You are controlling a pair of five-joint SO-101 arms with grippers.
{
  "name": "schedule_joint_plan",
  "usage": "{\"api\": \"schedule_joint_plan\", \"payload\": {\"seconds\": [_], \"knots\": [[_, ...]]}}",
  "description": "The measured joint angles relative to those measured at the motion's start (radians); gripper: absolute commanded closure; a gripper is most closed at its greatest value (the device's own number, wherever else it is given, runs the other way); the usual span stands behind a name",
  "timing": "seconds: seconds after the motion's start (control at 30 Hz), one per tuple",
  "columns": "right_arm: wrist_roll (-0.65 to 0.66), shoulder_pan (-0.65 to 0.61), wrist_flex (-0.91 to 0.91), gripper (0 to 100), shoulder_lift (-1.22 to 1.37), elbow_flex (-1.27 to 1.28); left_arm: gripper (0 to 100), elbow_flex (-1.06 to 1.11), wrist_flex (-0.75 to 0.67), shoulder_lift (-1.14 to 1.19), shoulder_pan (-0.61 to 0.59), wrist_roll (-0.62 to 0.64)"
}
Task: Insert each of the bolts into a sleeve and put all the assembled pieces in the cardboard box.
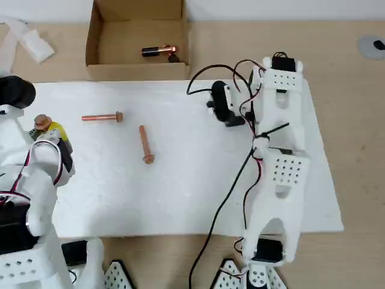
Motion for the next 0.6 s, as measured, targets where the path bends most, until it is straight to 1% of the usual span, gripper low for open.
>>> {"api": "schedule_joint_plan", "payload": {"seconds": [0.17, 0.27, 0.4, 0.5, 0.6], "knots": [[-0.006, 0.000, 0.069, 98.9, 0.066, -0.120, 99, 0.000, 0.000, 0.000, 0.000, 0.000], [-0.054, 0.000, 0.092, 98.9, 0.092, -0.175, 99, 0.000, 0.000, 0.000, 0.000, 0.000], [-0.164, -0.002, 0.118, 98.9, 0.107, -0.242, 99, 0.000, 0.000, 0.000, 0.000, 0.000], [-0.293, 0.006, 0.152, 98.9, 0.110, -0.318, 99, 0.000, 0.000, 0.000, 0.000, 0.000], [-0.451, 0.002, 0.186, 98.9, 0.110, -0.425, 99, 0.000, 0.000, 0.000, 0.000, 0.000]]}}
